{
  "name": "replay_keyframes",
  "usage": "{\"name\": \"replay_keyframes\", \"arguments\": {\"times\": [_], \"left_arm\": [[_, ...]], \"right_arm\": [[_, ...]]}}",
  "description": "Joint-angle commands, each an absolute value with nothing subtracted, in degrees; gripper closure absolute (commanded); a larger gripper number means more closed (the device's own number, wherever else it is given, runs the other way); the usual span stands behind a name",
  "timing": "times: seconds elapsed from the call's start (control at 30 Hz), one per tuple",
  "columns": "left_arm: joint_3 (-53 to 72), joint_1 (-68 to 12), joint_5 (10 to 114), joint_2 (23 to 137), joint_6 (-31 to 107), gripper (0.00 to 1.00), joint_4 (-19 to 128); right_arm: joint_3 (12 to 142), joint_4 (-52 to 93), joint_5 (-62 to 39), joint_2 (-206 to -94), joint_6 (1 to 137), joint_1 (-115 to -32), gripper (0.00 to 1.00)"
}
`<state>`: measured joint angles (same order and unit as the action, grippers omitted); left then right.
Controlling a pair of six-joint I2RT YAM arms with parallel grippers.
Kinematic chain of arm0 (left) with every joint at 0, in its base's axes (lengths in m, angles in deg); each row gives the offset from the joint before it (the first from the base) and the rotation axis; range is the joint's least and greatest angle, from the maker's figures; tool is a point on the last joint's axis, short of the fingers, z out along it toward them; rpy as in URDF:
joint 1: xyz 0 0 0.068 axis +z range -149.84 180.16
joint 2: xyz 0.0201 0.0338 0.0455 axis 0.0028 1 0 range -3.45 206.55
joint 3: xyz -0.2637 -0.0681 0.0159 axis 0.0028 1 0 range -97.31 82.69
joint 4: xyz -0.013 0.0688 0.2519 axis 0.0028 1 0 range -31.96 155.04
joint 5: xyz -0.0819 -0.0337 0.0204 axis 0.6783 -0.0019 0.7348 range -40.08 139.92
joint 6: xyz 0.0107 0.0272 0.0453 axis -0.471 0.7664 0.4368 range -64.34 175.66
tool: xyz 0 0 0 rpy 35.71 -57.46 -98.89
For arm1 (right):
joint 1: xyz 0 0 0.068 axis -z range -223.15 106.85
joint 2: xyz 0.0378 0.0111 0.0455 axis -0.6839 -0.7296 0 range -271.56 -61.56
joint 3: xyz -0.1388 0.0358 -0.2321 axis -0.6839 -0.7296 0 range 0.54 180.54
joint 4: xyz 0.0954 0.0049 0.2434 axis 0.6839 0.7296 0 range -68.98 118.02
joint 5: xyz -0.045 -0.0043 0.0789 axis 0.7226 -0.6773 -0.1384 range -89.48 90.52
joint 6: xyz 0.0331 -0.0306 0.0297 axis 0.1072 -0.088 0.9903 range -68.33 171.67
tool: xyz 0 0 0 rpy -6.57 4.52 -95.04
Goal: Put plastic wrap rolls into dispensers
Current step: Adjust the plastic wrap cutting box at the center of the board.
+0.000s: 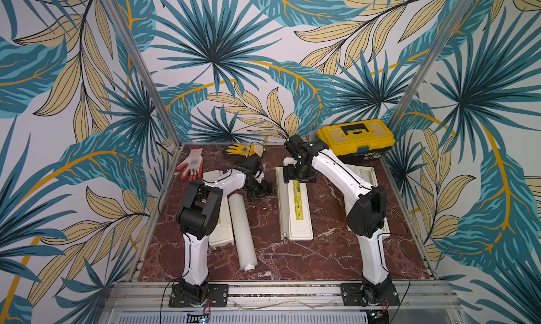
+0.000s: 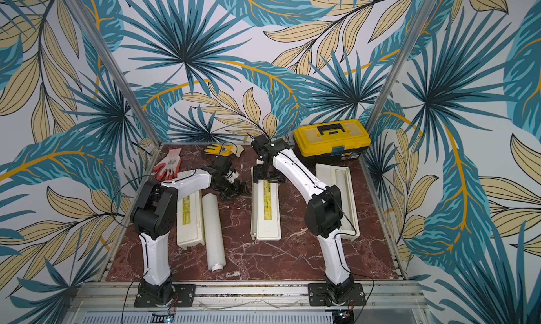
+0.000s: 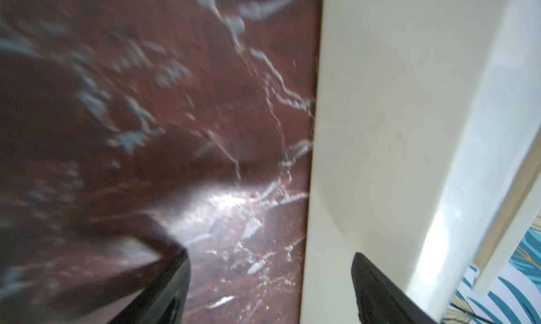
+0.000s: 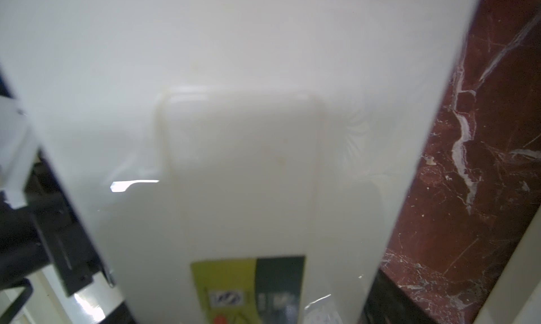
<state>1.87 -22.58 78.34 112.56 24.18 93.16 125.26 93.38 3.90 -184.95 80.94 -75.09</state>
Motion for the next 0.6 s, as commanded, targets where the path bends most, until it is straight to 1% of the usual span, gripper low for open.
{"name": "replay_keyframes", "arguments": {"times": [0.0,0.17,0.37,0.47,0.57], "left_arm": [[5.0,-23.97,80.64,113.25,24.93,0.13,93.02],[5.62,-25.59,84.0,113.53,23.91,0.14,89.85],[6.57,-26.29,86.82,111.94,21.83,0.14,87.22],[7.22,-26.37,85.8,110.48,22.21,0.14,87.39],[7.53,-24.78,80.97,109.16,22.12,0.14,88.77]], "right_arm": [[127.74,94.12,4.74,-185.21,82.31,-75.73,0.23],[132.47,100.39,9.16,-187.99,82.26,-75.74,0.23],[134.26,101.8,9.92,-189.5,83.43,-75.72,0.23],[136.73,103.91,9.79,-191.37,83.9,-75.71,0.23],[137.3,104.43,9.91,-192.36,84.2,-75.68,0.22]]}}
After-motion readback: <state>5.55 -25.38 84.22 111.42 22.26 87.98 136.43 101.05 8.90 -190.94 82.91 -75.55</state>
